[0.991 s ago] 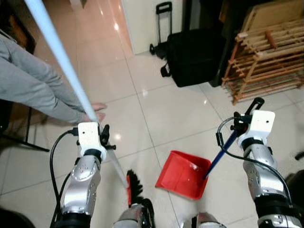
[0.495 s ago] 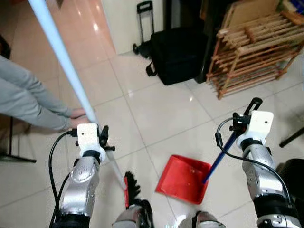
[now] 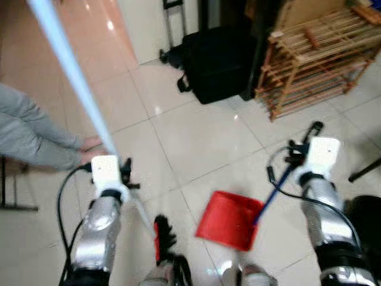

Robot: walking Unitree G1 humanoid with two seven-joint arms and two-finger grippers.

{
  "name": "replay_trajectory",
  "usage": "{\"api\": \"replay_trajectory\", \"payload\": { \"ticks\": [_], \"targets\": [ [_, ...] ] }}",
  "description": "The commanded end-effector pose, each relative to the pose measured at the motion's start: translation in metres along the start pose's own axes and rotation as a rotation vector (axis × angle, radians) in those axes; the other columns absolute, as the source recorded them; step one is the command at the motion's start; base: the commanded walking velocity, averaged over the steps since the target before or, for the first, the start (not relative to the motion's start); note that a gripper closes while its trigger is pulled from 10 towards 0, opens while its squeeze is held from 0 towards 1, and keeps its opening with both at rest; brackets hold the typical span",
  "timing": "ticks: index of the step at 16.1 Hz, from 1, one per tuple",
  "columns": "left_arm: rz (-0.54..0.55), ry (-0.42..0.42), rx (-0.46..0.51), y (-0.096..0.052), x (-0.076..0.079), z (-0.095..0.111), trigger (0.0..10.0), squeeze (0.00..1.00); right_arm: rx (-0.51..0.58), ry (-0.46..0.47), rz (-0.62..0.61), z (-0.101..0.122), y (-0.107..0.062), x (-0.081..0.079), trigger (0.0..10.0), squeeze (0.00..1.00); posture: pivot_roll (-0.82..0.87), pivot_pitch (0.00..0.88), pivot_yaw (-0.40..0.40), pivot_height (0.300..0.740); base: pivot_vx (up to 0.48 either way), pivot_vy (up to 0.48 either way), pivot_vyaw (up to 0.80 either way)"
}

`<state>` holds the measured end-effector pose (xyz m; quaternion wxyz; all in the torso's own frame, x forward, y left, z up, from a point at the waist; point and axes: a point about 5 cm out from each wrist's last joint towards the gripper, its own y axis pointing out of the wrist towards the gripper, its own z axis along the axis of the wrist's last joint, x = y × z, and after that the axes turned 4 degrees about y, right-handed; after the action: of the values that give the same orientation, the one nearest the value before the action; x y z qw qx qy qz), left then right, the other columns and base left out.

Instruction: Sweep floor

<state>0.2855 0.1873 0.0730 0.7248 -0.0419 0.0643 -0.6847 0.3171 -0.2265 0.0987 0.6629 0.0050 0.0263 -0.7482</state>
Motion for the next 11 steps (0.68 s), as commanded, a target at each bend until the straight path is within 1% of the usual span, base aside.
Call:
{"api": "replay_trajectory", "payload": {
  "ticks": [1,6,11],
  "targets": [
    [-0.002,-0.006,0.012,-0.0002,0.0015,0.0008,10.0,0.0,0.014,-0.002,-0.017,0.0019,-0.0008,0.0058,10.0,0.0,-0.18,0.203,0.124,0.74,0.48,0.0,0.0],
    [0.008,0.003,0.003,0.0,-0.0016,-0.0021,10.0,0.0,0.013,-0.003,-0.012,0.0015,0.0,0.0039,10.0,0.0,-0.17,0.202,0.125,0.74,0.48,0.0,0.0],
    [0.009,0.007,-0.001,0.0001,-0.0014,-0.0028,10.0,0.0,0.011,-0.002,-0.01,0.0005,-0.0001,0.0039,10.0,0.0,-0.17,0.2,0.126,0.74,0.478,0.0,0.0]
  ]
}}
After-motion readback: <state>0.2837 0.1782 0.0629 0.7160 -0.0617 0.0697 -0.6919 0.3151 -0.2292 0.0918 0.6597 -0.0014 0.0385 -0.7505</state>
